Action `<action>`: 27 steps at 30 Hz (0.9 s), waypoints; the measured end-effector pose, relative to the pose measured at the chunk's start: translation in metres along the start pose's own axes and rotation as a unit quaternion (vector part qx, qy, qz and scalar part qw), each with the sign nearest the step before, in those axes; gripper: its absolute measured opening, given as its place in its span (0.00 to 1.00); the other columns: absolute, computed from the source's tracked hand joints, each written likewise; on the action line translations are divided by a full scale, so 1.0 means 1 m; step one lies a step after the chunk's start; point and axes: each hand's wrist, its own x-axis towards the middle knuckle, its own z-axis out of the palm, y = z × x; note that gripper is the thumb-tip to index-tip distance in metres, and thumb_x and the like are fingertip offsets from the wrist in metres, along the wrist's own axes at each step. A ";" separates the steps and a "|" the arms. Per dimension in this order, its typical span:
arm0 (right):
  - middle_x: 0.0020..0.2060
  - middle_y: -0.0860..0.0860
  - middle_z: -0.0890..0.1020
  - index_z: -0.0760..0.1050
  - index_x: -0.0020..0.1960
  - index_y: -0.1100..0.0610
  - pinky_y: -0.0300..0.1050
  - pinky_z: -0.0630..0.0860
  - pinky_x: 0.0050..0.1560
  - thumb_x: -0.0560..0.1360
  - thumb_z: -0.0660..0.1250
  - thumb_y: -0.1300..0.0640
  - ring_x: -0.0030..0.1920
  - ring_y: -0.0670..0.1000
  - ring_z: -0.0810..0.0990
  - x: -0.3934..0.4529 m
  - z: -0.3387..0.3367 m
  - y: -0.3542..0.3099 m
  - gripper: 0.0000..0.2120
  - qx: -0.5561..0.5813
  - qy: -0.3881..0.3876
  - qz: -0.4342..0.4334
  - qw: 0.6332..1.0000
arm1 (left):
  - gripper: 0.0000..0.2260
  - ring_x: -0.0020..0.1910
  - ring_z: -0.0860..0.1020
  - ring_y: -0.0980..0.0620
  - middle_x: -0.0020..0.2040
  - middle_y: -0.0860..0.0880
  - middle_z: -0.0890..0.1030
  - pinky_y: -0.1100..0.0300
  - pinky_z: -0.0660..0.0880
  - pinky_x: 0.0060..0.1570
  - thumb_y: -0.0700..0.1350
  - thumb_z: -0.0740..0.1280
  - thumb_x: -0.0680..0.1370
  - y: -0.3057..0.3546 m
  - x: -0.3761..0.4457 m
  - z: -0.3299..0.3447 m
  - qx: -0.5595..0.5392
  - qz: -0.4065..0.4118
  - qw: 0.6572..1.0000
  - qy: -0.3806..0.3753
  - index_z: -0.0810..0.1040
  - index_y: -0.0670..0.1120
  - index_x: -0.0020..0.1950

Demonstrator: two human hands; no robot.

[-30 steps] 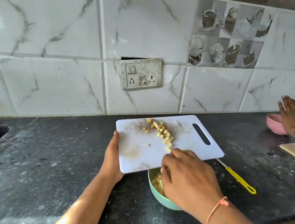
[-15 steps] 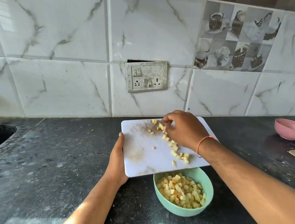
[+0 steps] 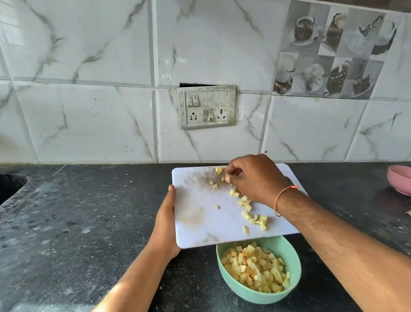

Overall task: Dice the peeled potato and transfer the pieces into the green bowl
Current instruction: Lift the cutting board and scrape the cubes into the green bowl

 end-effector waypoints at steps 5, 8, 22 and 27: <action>0.45 0.42 0.86 0.87 0.52 0.48 0.22 0.66 0.34 0.78 0.73 0.53 0.39 0.36 0.78 -0.038 -0.016 -0.010 0.04 -0.050 -0.055 -0.021 0.997 | 0.30 0.65 0.82 0.35 0.66 0.37 0.83 0.34 0.74 0.68 0.65 0.57 0.83 0.000 -0.001 0.001 -0.001 -0.002 1.000 -0.004 0.78 0.45 0.73; 0.47 0.38 0.85 0.86 0.56 0.47 0.17 0.65 0.45 0.79 0.73 0.51 0.37 0.29 0.73 -0.070 -0.023 -0.011 0.07 -0.058 -0.097 -0.043 0.993 | 0.30 0.65 0.81 0.34 0.67 0.37 0.82 0.34 0.74 0.68 0.66 0.57 0.83 0.000 -0.001 0.001 -0.001 -0.004 1.000 -0.009 0.77 0.45 0.74; 0.57 0.30 0.76 0.82 0.57 0.39 0.36 0.69 0.67 0.81 0.69 0.53 0.62 0.33 0.70 -0.126 -0.032 0.011 0.09 -0.066 -0.151 -0.030 0.986 | 0.28 0.64 0.82 0.35 0.66 0.38 0.83 0.33 0.75 0.66 0.65 0.57 0.84 0.001 -0.003 0.001 0.004 0.001 1.000 -0.004 0.78 0.47 0.73; 0.63 0.38 0.75 0.76 0.68 0.47 0.28 0.64 0.66 0.84 0.63 0.53 0.65 0.40 0.72 -0.093 -0.006 0.023 0.13 -0.015 -0.016 -0.038 0.999 | 0.28 0.63 0.83 0.35 0.65 0.38 0.83 0.36 0.77 0.64 0.65 0.57 0.83 0.001 -0.004 0.003 0.000 0.006 1.000 0.000 0.78 0.46 0.72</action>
